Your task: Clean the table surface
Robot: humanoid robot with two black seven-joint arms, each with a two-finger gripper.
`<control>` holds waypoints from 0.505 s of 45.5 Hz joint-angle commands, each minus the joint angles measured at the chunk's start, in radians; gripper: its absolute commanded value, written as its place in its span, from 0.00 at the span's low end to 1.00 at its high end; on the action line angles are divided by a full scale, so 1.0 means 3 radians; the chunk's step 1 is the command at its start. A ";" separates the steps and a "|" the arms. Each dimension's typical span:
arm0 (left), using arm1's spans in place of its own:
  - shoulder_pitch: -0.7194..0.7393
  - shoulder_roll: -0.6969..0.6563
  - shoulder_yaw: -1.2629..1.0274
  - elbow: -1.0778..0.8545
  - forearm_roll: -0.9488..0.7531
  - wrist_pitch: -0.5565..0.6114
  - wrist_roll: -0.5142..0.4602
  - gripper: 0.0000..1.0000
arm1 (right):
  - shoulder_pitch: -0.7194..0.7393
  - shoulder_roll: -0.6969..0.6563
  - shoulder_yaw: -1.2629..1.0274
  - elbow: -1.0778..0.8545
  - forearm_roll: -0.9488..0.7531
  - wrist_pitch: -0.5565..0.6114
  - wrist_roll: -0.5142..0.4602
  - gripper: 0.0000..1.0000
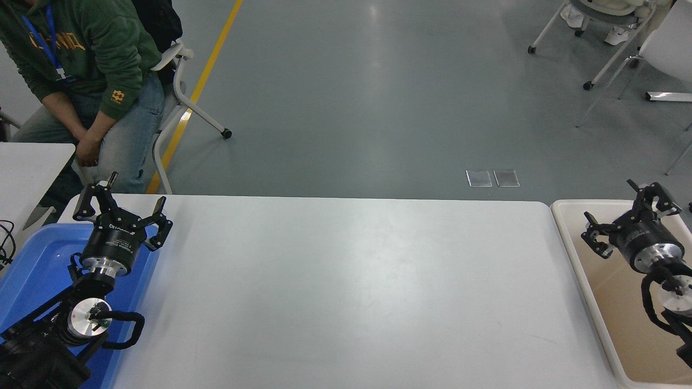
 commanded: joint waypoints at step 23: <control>0.0000 0.0000 0.0000 0.0000 0.0000 0.0000 0.0000 0.99 | 0.0214 0.0487 0.0078 -0.0338 -0.0440 0.0099 0.0387 1.00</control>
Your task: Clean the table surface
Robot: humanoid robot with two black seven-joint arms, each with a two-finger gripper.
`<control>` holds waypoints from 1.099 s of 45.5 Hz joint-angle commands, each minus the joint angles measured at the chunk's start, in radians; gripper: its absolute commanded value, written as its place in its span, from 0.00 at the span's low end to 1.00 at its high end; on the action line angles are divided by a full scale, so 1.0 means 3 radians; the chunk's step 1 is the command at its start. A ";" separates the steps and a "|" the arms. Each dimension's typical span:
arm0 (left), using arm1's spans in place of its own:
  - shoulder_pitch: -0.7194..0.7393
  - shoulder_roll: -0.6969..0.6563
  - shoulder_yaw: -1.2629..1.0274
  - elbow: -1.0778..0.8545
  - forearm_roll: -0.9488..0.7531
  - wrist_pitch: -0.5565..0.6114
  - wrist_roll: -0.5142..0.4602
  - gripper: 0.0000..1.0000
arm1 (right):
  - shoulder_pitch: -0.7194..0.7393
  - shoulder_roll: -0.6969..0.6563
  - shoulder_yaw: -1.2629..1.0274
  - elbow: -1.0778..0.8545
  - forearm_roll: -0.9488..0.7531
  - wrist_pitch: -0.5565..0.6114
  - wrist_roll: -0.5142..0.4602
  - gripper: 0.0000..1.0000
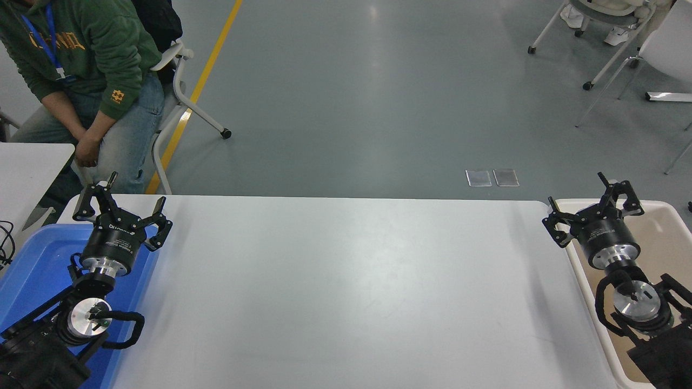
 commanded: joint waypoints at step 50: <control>0.0000 0.0000 0.0000 0.0000 0.0000 0.0000 0.0000 0.99 | 0.0181 0.0259 -0.0497 -0.0237 -0.0738 -0.0333 0.0556 1.00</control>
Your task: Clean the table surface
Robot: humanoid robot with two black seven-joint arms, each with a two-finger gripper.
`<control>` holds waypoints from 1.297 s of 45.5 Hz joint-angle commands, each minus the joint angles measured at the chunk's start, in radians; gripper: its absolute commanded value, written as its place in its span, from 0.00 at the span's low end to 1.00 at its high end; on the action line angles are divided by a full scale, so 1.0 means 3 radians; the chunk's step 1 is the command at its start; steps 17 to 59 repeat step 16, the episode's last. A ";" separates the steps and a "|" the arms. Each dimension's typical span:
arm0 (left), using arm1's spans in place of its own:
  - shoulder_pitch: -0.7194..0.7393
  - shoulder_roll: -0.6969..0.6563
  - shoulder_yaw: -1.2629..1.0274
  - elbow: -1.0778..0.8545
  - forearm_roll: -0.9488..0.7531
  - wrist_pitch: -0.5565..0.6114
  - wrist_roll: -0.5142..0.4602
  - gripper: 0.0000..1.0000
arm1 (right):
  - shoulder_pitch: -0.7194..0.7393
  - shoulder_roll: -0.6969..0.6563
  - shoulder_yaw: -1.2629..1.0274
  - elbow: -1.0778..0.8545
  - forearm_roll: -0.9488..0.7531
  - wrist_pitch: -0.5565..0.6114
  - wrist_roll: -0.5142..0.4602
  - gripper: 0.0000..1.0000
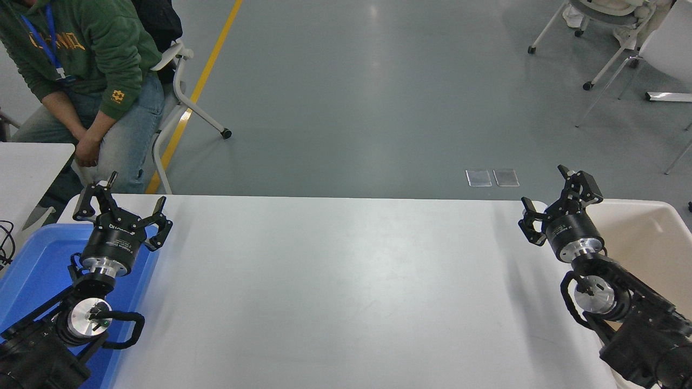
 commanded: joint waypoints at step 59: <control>0.0000 0.0000 0.0000 0.0000 0.0000 0.0000 0.0000 0.99 | -0.0028 0.0028 -0.0021 0.0011 -0.0015 -0.0022 0.0126 1.00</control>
